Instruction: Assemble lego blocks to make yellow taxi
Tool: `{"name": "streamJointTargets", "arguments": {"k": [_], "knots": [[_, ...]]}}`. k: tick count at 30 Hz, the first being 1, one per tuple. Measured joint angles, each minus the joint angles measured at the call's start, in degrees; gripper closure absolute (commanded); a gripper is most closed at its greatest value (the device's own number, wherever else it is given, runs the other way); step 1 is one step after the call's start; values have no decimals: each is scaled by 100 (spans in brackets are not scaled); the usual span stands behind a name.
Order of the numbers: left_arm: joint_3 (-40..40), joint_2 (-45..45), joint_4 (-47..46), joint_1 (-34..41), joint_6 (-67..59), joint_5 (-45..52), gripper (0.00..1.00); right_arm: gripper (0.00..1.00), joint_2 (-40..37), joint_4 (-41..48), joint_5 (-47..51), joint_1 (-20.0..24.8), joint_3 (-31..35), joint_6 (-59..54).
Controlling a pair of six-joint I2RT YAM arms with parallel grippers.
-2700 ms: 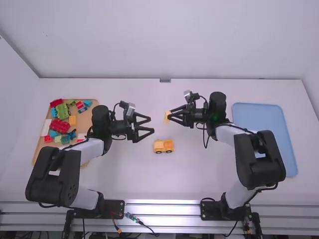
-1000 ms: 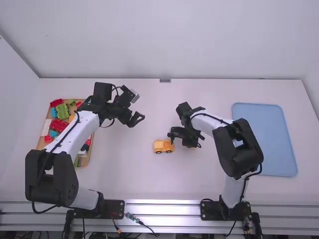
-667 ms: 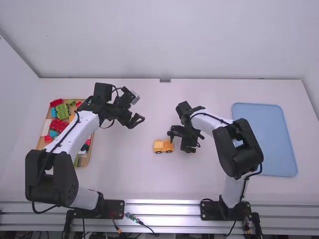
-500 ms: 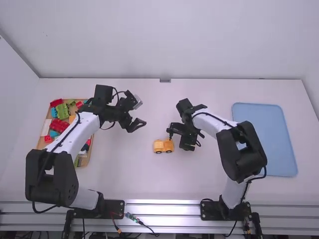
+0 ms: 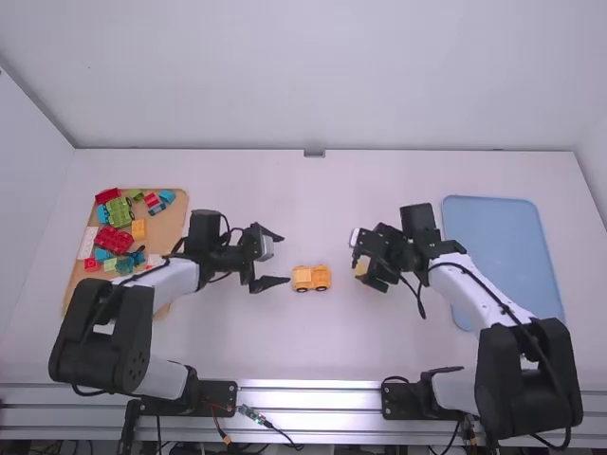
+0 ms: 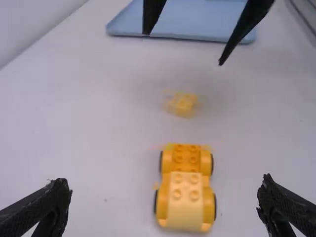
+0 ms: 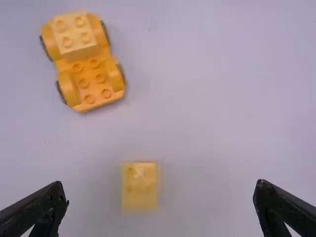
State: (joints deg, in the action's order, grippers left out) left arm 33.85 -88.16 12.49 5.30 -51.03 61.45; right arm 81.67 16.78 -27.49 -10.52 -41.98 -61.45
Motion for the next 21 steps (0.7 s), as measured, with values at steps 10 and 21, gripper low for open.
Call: {"name": "streamJointTargets", "arguments": {"k": [10, 21], "knots": [[-619, -376, 1266, 361, 479, 214, 1, 0, 260, -1816, -1508, 824, 1296, -232], [-293, -1001, 1082, 361, 625, 566, 1, 5, 1733, -2083, -2426, 1226, 1113, -656]]}}
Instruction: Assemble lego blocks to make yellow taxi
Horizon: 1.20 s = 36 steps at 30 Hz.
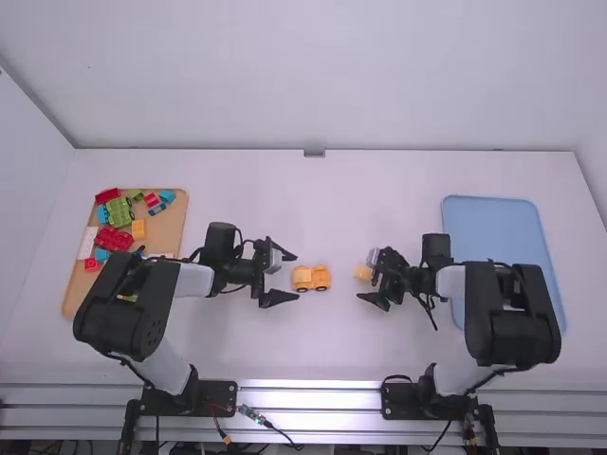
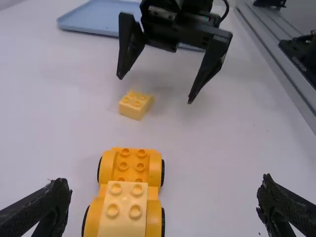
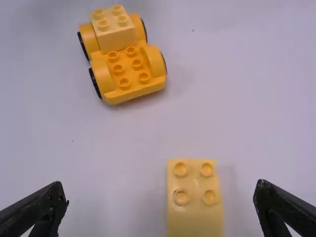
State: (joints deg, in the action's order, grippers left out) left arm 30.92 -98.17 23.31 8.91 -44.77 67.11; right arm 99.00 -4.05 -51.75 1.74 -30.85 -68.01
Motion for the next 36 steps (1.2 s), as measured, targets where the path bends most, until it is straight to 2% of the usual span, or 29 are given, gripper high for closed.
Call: {"name": "streamJointTargets", "arguments": {"k": [6, 9, 12, 15, 17, 21, 22, 23, 30, 36], "knots": [[0, 0, -31, 15, 0, -50, 1, 9, 463, -33, -96, 0, -372, -201], [0, 0, -33, 15, 0, -92, 1, 18, 719, -2, -107, 0, -599, -223], [-2, 0, -31, 15, 0, -98, 1, 32, 929, -7, -103, 0, -756, -197], [0, 0, -33, 15, 0, -111, 1, 41, 1161, 24, -107, 0, -892, -162], [0, 0, -33, 15, 0, -114, 1, 41, 1244, 101, -107, 0, -942, -149], [-2, 0, -33, 15, -2, -114, 1, 61, 1325, 162, -98, 0, -964, -138], [0, 0, -33, 15, 0, -116, 1, 71, 1325, 155, -92, 0, -964, -138], [0, 0, -33, 17, 0, -114, 1, 75, 1322, 162, -79, 0, -964, -120], [0, -17, -37, 57, -96, -240, 1, 76, 1322, 240, -116, 0, -990, 17], [-2, -590, 420, 439, -393, -601, 1, 78, 1316, 1495, -232, -94, -1388, -269]]}}
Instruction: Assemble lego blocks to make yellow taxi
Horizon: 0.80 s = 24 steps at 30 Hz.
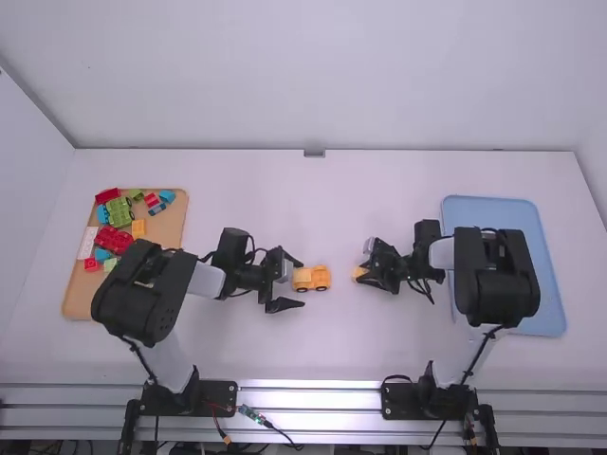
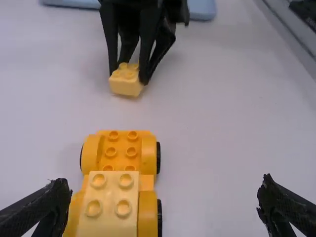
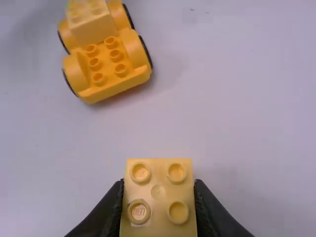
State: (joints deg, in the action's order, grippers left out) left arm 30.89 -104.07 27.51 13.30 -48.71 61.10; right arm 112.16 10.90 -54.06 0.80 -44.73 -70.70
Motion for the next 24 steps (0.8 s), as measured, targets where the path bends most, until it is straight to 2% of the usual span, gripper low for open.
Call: {"name": "streamJointTargets", "arguments": {"k": [4, 9, 18, 19, 20, 22, 23, 24], "knots": [[2, -433, 872, 122, 267, -271, 1, 79, -107, 984, -35, -319, -385, -553], [31, -826, 1550, 120, 573, -437, 1, 79, -181, 1563, -87, -693, -772, -1123], [570, -1497, 1460, 122, 872, -459, 0, 81, -181, 1480, -90, -1300, -857, -1480], [636, -1537, 1405, 122, 879, -459, 2, 82, -181, 1427, -90, -1349, -857, -1467], [750, -1598, 1316, 127, 885, -420, 13, 83, -181, 1327, -96, -1427, -857, -1412], [918, -1676, 1167, 133, 778, -380, 29, 82, -181, 1132, -109, -1519, -857, -1244], [940, -1690, 1145, 133, 745, -374, 30, 82, -181, 1106, -107, -1528, -857, -1220], [1038, -1735, 1045, 133, 645, -332, 37, 83, -181, 999, -107, -1572, -855, -1106]]}}
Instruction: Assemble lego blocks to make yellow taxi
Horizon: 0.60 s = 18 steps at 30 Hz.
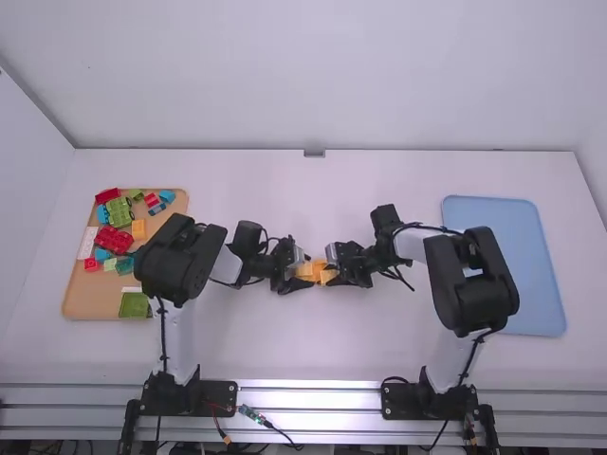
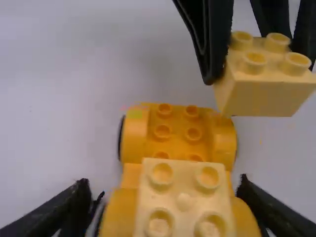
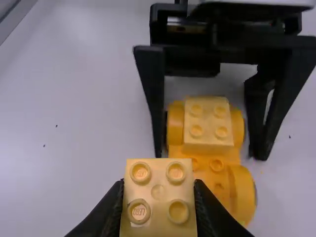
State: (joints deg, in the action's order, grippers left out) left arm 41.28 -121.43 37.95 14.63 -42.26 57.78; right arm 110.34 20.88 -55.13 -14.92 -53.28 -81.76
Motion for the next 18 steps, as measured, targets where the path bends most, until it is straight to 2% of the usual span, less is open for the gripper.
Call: {"name": "streamJointTargets", "arguments": {"k": [4, 9, 18], "knots": [[133, -26, -308, 2, -299, 70, 46, 84, 0, -289, 2, -127, -2, 345], [157, -26, -531, 2, -605, 205, 46, 85, 0, -739, 109, -339, 0, 859], [-63, -26, -203, 15, -684, 308, 45, 90, -7, -1637, 245, -490, 221, 1556]]}}
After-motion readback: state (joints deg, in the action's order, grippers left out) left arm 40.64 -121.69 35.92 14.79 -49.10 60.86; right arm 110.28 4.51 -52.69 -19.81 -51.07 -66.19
